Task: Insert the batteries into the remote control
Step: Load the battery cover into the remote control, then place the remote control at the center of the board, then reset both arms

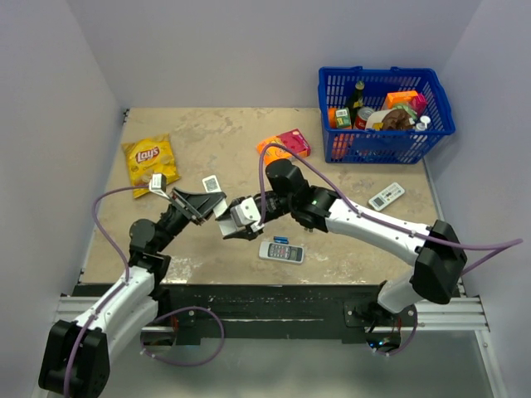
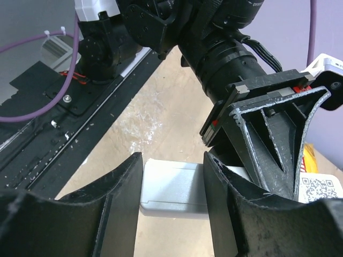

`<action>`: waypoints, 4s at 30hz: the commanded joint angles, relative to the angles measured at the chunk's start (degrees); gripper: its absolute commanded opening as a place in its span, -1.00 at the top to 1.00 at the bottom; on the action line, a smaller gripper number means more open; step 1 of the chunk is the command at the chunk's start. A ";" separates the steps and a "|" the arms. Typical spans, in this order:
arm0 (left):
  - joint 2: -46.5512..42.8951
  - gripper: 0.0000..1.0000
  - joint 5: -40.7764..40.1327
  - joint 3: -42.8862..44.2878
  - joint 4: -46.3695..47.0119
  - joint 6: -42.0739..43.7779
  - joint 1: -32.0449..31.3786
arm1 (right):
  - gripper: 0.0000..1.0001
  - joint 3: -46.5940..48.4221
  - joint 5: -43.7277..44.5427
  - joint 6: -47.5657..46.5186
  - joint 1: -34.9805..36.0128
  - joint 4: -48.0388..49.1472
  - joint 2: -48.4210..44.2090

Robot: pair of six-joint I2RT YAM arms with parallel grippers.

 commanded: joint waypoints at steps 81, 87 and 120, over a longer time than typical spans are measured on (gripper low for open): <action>-4.90 -0.99 -32.28 8.99 -38.46 44.27 -6.18 | 1.00 -2.59 59.47 62.61 2.35 -0.31 10.53; -14.48 -0.99 -40.29 20.95 -59.57 52.79 -6.18 | 1.00 -2.33 57.62 60.15 -5.39 -5.14 14.83; -42.62 -1.00 -54.71 41.88 -87.21 66.60 -6.09 | -0.96 -21.75 94.43 68.06 -11.37 -15.25 -49.46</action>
